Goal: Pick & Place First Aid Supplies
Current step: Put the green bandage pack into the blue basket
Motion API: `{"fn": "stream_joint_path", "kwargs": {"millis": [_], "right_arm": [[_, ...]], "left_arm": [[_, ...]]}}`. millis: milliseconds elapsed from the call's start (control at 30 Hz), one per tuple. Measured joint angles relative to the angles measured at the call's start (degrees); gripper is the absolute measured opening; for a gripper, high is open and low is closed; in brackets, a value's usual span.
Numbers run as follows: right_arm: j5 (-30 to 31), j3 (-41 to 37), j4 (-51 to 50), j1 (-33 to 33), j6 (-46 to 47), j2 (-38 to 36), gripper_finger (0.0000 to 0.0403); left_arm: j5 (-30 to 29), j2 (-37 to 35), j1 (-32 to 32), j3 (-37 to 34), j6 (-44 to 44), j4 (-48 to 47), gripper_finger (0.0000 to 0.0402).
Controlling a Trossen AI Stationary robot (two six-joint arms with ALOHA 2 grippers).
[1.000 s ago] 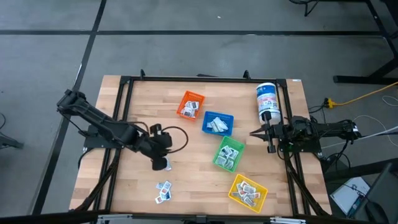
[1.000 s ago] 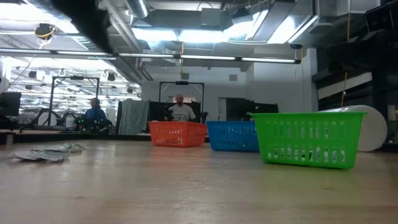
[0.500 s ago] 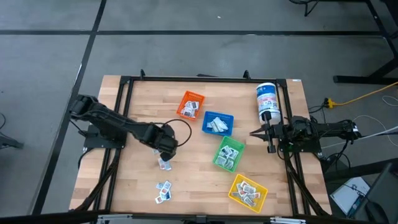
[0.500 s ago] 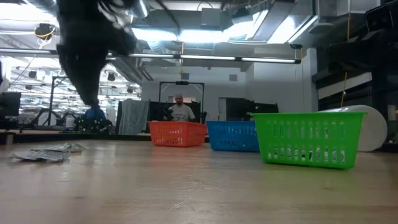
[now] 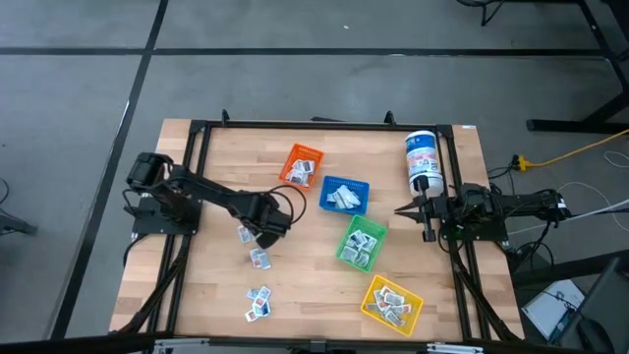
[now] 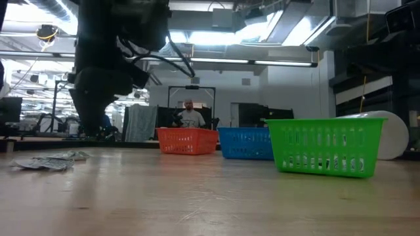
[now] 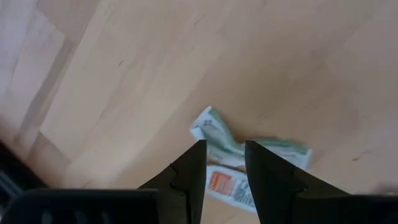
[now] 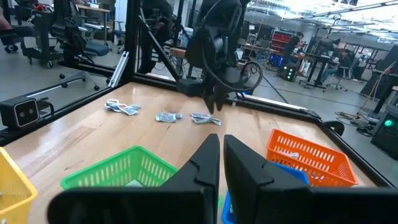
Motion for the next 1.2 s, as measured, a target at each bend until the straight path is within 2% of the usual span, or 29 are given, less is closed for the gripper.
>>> {"fn": "stream_joint_path", "kwargs": {"millis": [167,467,667,867,1200], "right_arm": [[-0.01,0.00,0.00,0.00,0.00,0.00,0.0026],[0.00,0.00,0.00,0.00,0.00,0.00,0.0026],[0.00,0.00,0.00,0.00,0.01,0.00,0.0026],[0.00,0.00,0.02,0.00,0.01,0.00,0.0026],[0.00,0.00,0.02,0.00,0.01,0.00,0.0026]], "left_arm": [[-0.16,0.07,-0.02,-1.57,-1.51,-2.12,0.0104],[-0.07,0.08,-0.02,-8.53,-0.62,4.87,0.0104],[-1.39,-1.40,-0.02,-8.72,-0.07,5.05,0.0104],[-3.87,-6.66,-0.40,-8.72,-0.04,7.15,0.0104],[-0.18,-7.36,0.49,-8.68,0.45,8.82,0.0104]]}}
